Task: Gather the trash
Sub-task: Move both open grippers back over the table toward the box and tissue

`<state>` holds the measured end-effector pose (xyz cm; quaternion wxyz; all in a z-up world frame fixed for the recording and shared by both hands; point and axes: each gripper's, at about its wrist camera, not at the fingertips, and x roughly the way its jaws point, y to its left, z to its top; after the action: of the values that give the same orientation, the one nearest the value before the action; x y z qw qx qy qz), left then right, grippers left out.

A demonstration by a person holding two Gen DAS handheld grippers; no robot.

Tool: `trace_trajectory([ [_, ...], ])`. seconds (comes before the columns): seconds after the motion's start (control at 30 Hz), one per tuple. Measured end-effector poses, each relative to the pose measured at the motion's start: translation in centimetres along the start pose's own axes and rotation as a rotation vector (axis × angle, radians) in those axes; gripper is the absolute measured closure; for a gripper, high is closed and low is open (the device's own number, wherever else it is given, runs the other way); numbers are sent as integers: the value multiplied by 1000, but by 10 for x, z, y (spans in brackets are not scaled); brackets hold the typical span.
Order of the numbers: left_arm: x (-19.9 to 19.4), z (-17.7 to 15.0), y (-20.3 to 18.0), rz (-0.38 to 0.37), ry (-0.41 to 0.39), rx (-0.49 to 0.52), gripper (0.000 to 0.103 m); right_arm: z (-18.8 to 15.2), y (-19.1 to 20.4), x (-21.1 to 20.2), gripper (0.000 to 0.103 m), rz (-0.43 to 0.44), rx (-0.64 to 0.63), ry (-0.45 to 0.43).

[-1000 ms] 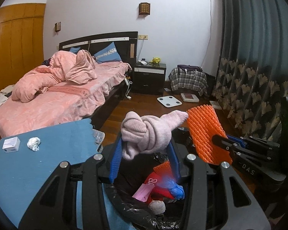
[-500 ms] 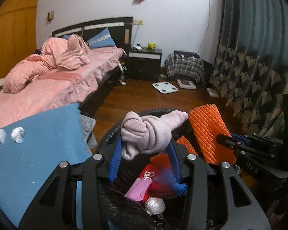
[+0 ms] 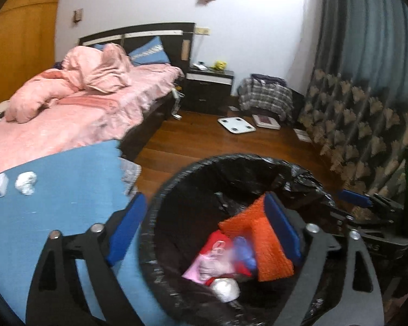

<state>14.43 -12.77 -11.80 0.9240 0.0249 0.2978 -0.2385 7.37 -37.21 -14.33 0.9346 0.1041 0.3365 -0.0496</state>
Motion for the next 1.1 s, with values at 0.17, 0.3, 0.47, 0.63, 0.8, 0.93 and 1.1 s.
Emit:
trace_trajectory([
  [0.17,-27,7,29,66,-40,-38,13,9,24,-14,6,21,-24,-62],
  [0.3,-54,13,54,134,-72,-65,12,20,48,-19,6,37,-61,-104],
  [0.47,-88,18,86,218,-105,-96,12,38,89,-19,6,90,-99,-136],
  [0.63,-120,18,114,292,-131,-117,12,49,131,-14,6,140,-132,-144],
  [0.8,-145,16,150,360,-153,-142,12,54,178,-5,6,174,-158,-157],
  [0.93,-157,13,179,397,-167,-170,12,57,219,8,6,199,-192,-159],
  [1.1,-159,8,223,451,-167,-206,12,57,268,28,6,237,-235,-153],
])
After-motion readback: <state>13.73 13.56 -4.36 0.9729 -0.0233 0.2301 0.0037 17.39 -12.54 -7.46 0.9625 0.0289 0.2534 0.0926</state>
